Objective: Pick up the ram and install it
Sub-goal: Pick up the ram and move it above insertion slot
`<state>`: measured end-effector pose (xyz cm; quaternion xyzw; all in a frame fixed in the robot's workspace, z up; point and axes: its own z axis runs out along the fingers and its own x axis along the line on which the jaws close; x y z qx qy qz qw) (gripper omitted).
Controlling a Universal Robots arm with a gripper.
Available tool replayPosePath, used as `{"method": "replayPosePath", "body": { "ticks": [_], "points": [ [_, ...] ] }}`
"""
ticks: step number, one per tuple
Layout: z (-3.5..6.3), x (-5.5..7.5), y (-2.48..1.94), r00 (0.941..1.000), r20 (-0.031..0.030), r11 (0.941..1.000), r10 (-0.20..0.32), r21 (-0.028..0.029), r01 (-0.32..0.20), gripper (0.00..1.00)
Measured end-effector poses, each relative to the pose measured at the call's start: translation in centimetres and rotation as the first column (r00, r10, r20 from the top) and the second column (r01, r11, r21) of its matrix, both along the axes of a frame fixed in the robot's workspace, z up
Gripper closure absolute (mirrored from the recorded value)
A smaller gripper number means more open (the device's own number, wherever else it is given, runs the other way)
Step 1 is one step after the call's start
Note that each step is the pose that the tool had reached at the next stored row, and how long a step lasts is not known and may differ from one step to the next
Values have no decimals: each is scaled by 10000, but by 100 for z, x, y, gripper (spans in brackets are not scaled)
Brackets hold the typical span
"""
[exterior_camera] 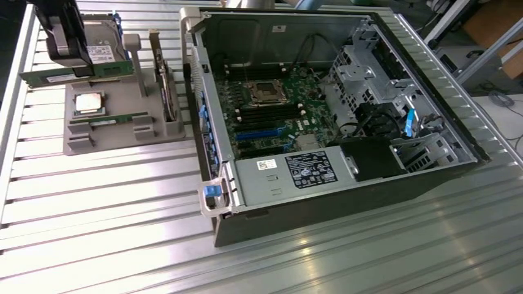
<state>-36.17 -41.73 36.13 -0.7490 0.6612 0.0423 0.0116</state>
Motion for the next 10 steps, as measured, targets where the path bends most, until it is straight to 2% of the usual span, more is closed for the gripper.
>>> {"method": "replayPosePath", "body": {
  "ticks": [10],
  "points": [
    [116, 0, 0, 10000, 0, 10000, 0, 2, 0, 86]
  ]
}}
